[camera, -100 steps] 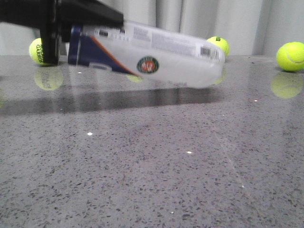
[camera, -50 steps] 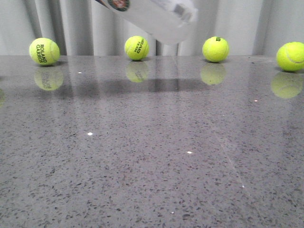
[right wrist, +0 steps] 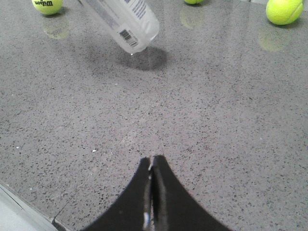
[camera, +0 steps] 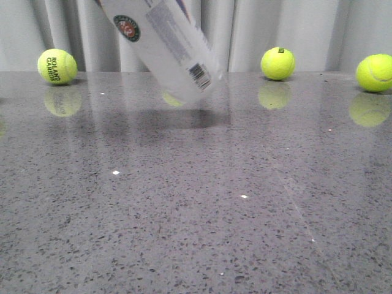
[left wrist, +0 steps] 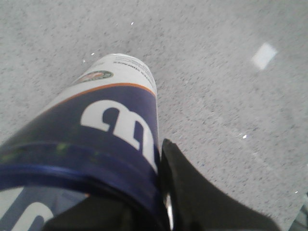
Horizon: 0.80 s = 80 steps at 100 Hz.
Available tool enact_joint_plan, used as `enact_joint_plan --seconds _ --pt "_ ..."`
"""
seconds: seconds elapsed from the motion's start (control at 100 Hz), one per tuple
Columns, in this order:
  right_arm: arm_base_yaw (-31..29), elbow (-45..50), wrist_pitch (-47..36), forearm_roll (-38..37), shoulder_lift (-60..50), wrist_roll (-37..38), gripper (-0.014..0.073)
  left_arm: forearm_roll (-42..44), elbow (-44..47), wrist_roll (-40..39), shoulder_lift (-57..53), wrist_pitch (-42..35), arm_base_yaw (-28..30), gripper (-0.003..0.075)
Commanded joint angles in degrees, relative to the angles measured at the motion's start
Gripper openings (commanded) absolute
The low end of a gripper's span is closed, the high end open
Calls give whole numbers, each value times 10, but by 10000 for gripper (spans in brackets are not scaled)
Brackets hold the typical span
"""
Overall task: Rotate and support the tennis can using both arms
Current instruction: 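Lift the lid end with the left gripper, tilting the can upright, then lower the can's bottom onto the table standing upright with the left gripper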
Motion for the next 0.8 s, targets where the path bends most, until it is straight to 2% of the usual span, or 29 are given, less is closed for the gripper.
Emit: enact_joint_plan --seconds 0.0,0.63,0.73,0.79 --pt "-4 -14 -45 -5 5 -2 -67 9 -20 -18 -36 13 -14 -20" --pt "-4 -14 -45 -5 5 -2 -67 29 33 -18 -53 13 -20 -11" --pt "-4 -14 -45 -5 5 -2 -67 29 33 -18 -52 13 -20 50" --pt "-4 -14 -45 -5 5 -2 -67 29 32 -18 -52 13 -20 130"
